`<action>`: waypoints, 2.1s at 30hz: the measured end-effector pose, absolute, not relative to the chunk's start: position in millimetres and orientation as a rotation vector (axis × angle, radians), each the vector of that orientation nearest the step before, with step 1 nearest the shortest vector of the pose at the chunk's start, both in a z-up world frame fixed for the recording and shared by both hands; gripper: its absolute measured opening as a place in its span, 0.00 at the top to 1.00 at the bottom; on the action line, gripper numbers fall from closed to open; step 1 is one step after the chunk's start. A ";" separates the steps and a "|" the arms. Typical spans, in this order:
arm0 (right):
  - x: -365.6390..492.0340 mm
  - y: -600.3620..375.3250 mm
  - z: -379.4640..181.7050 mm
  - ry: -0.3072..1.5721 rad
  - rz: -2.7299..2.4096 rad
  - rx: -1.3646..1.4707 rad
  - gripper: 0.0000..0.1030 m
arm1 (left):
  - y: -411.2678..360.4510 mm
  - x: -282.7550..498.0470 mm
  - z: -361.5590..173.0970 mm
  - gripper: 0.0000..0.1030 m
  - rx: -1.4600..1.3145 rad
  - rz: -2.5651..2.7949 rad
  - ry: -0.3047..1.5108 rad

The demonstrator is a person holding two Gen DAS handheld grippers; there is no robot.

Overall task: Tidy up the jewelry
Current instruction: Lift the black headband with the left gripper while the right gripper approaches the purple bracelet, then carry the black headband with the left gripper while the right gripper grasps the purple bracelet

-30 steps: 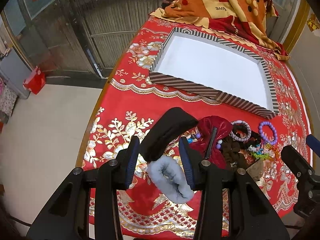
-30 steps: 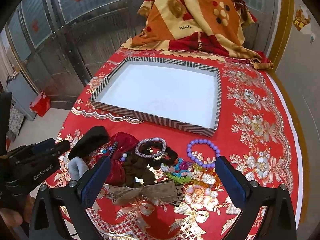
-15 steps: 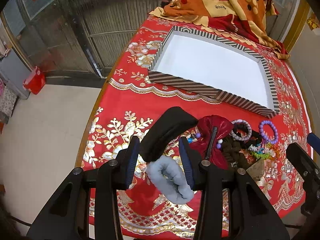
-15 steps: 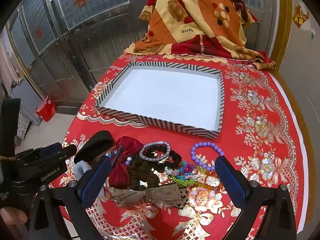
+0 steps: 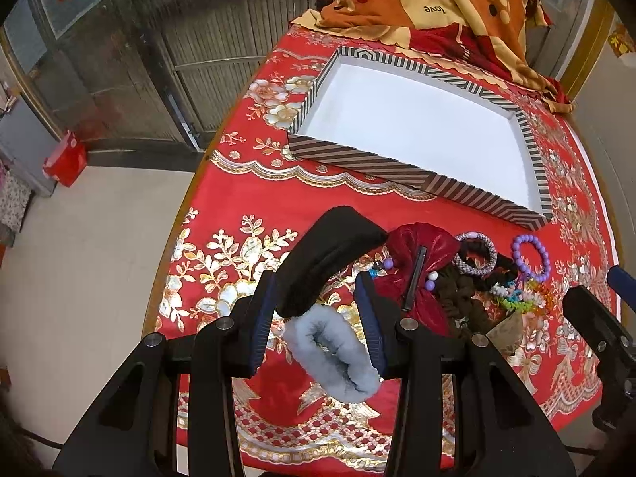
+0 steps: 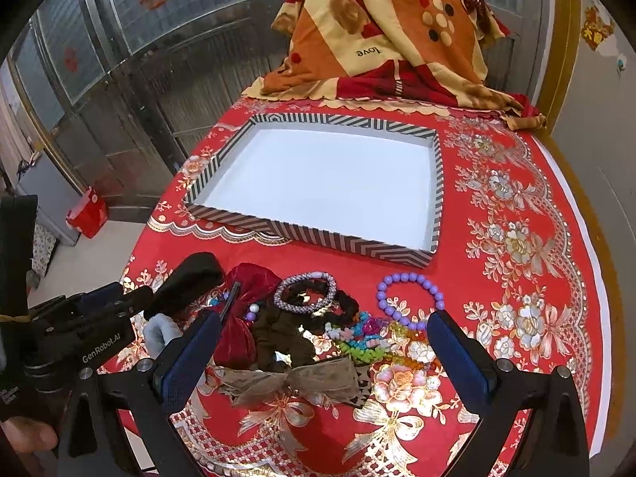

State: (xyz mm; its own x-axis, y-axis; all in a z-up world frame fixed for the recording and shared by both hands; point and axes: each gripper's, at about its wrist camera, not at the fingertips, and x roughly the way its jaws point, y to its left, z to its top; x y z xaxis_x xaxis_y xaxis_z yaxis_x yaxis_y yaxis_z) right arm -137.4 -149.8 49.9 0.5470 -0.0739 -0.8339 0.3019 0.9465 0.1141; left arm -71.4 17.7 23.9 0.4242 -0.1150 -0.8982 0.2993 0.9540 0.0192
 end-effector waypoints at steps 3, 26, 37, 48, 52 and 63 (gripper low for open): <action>-138.4 -149.9 48.7 0.974 -0.227 0.254 0.00 | 16.8 -71.4 22.8 0.61 0.187 -0.264 1.110; -142.4 -162.8 41.3 0.983 -0.223 0.274 0.00 | 16.8 -69.3 17.4 0.61 0.175 -0.254 1.150; -154.0 -199.4 31.5 1.009 -0.264 0.316 0.00 | 59.9 -44.8 14.1 0.61 0.064 -0.216 1.218; -153.5 -220.0 19.0 1.023 -0.268 0.311 0.01 | 54.7 -33.3 5.9 0.45 0.084 -0.300 1.241; -147.3 -236.9 7.7 1.039 -0.286 0.303 0.13 | 44.6 -28.6 -6.1 0.45 0.120 -0.335 1.269; -115.7 -267.2 -44.6 1.146 -0.292 0.249 0.45 | 12.3 -6.5 -33.9 0.44 0.278 -0.392 1.306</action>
